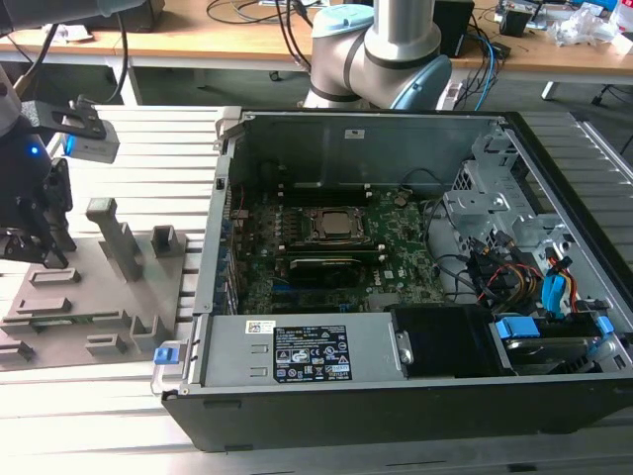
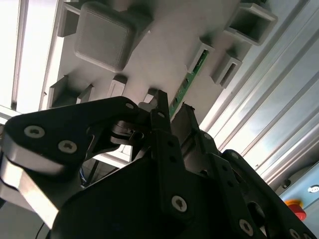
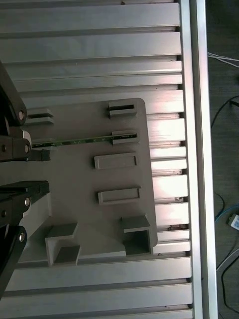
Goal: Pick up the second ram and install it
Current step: 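Pick up the second ram and move it above second insertion slot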
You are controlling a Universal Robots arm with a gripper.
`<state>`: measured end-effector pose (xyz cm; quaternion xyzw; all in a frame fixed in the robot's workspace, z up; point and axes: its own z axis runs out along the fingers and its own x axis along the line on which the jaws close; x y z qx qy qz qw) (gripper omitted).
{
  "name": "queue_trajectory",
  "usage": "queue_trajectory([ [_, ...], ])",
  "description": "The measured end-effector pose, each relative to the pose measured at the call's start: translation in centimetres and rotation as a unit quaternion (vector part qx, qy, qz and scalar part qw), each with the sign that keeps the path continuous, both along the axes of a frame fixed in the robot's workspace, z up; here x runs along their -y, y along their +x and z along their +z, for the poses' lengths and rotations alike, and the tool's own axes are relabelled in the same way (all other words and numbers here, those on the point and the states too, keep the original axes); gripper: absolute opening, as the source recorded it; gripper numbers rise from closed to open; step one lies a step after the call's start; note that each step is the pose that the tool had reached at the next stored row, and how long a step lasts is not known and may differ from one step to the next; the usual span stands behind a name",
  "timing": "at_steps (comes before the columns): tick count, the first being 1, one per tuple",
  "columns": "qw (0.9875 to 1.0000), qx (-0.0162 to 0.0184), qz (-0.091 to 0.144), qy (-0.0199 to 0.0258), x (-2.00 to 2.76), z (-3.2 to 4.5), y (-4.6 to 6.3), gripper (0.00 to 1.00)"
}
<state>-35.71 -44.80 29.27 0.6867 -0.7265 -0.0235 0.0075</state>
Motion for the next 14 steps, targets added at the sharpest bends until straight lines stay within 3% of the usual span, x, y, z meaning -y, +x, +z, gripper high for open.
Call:
queue_trajectory([
  [14, 1.0000, 0.0000, 0.000, 0.0000, 0.00, -1.06, 0.0, 0.30],
])
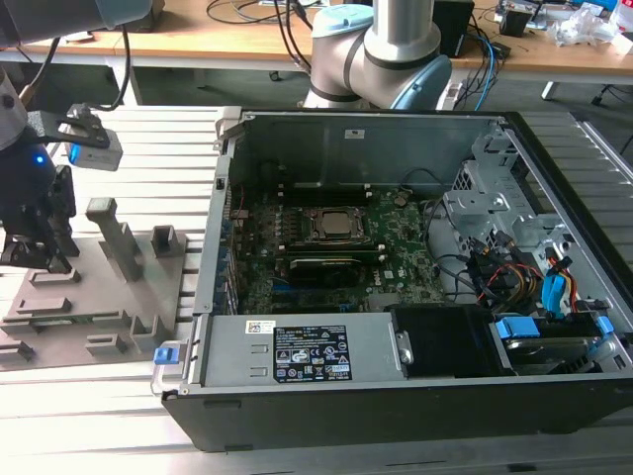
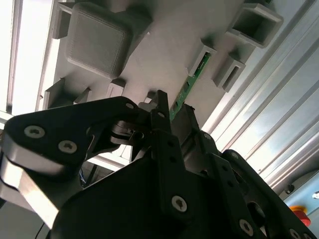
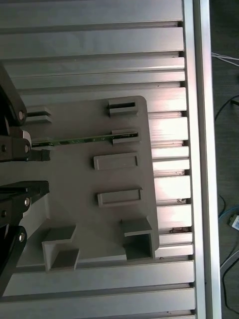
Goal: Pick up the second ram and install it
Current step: 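Pick up the second ram and move it above second insertion slot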
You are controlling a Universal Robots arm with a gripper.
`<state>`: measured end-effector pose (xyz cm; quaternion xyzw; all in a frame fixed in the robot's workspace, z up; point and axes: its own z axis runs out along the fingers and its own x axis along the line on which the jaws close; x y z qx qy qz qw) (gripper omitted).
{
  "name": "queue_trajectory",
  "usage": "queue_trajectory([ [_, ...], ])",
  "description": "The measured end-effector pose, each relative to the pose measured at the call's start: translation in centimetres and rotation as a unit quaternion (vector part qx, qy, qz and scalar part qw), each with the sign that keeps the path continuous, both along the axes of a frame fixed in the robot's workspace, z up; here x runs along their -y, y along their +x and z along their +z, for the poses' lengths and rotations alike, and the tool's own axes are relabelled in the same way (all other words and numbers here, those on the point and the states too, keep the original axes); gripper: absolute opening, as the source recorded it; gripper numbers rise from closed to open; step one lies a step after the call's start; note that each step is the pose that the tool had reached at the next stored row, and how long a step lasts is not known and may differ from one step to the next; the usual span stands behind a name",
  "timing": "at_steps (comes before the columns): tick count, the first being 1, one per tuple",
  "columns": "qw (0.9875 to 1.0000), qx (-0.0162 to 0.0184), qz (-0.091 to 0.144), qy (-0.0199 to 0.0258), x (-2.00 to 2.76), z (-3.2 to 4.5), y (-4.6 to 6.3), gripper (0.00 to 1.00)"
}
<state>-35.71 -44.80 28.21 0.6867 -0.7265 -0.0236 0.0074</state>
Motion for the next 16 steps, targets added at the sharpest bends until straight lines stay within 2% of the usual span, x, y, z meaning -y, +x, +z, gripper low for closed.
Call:
queue_trajectory([
  [16, 1.0000, 0.0000, 0.000, 0.0000, 0.00, -0.99, 0.00, 0.30],
])
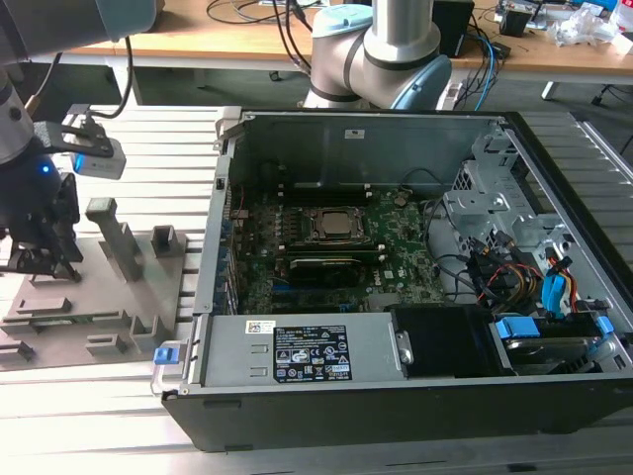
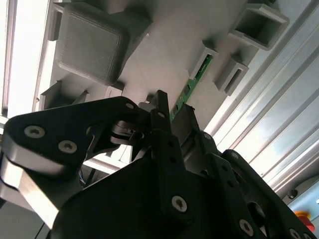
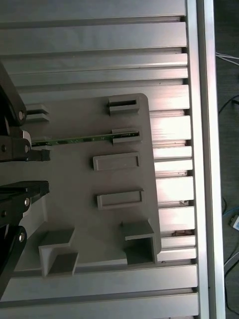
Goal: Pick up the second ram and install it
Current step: 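Pick up the second ram and move it above second insertion slot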
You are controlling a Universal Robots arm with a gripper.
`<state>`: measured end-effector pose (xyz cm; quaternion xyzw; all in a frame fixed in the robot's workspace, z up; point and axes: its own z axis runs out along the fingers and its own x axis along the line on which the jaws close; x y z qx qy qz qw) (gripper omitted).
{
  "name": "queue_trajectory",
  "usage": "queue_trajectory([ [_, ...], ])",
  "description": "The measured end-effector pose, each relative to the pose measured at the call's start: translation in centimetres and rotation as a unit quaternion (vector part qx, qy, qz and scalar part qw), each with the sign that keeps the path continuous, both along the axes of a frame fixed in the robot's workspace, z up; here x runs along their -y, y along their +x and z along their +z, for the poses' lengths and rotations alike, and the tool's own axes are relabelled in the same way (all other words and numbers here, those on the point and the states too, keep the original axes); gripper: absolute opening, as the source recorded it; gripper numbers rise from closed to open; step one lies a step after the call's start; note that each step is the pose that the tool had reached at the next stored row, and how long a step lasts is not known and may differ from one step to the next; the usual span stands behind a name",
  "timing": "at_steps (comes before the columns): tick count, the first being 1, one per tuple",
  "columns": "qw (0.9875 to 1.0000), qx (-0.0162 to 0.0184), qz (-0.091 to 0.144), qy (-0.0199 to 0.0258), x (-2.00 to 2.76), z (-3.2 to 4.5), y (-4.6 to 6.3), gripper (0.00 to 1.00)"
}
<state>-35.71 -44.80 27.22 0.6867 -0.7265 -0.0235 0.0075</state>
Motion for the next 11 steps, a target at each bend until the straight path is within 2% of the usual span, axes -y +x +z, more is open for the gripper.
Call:
queue_trajectory([
  [11, 1.0000, 0.0000, 0.000, 0.0000, 0.00, -0.79, 0.00, 0.30],
])
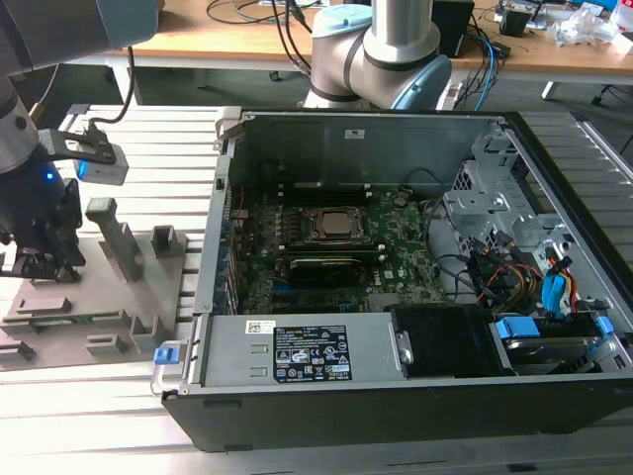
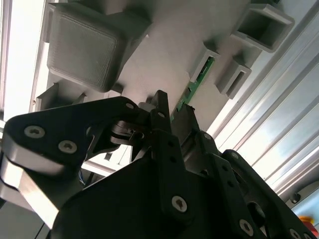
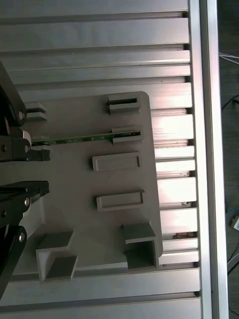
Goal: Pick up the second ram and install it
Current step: 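Pick up the second ram and move it above second insertion slot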
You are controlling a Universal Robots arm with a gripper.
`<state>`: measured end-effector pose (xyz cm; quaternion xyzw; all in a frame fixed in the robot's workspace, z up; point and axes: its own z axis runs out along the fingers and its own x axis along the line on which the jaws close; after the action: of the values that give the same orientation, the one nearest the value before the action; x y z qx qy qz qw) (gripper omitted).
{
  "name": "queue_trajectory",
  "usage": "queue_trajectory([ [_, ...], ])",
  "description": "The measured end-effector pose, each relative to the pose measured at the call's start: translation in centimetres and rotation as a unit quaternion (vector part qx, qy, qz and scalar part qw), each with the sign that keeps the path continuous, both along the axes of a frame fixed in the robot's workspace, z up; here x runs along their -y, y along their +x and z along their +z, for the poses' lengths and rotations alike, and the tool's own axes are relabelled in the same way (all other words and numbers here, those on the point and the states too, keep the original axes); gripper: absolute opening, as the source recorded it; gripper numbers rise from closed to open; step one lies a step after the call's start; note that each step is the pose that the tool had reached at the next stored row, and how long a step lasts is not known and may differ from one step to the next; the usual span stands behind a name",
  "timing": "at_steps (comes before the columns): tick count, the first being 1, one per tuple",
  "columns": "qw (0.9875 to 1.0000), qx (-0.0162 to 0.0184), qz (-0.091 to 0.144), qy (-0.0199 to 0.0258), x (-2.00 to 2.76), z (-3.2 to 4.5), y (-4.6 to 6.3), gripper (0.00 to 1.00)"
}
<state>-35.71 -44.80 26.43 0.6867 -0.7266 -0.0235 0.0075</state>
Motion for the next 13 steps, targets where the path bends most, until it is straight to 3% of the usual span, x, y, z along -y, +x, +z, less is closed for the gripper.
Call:
queue_trajectory([
  [13, 1.0000, 0.0000, 0.000, 0.0000, 0.00, -0.94, 0.00, 0.30],
])
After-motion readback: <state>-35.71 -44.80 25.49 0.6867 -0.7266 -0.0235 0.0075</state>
